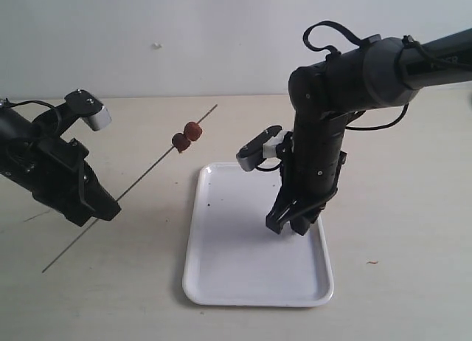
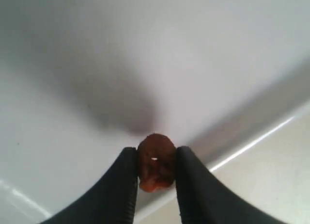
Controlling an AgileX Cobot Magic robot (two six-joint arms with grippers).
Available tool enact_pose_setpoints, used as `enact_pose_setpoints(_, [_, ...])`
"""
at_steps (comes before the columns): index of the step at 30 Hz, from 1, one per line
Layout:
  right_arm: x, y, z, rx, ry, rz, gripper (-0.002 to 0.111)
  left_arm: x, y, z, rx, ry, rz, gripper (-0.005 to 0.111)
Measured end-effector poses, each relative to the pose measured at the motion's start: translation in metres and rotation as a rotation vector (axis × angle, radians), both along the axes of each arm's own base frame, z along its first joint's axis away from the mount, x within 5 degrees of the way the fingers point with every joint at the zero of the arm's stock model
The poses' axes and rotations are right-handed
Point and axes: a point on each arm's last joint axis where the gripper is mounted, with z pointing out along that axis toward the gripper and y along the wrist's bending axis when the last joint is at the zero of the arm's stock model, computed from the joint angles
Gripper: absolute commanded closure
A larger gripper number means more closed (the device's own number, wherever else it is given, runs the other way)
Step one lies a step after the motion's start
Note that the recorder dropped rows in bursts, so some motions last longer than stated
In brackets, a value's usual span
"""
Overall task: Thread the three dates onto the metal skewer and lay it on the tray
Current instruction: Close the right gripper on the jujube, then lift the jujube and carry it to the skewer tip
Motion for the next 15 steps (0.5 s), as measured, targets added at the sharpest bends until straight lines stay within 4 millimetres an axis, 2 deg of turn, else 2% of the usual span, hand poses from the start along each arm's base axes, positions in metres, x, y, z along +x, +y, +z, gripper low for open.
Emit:
enact_pose_setpoints(3, [0.0,-0.004,0.019,0.018,-0.037,0.012,0.081,0.0,0.0,0.0,0.0,0.0,0.0,0.107])
enact_pose_setpoints(8, [0.005,-0.036,0.048,0.185,-0.042,-0.053,0.081,-0.001,0.0,0.0,-0.002,0.009,-0.005,0.107])
enact_pose_setpoints(12, [0.016,-0.069,0.07,0.489,-0.041,-0.104,0.081,-0.004,-0.001,0.0,-0.009,0.04,-0.024,0.107])
enact_pose_setpoints(15, [0.021,-0.082,0.089,0.736,-0.067,-0.071,0.081,-0.006,-0.001,0.0,-0.015,0.062,-0.036,0.107])
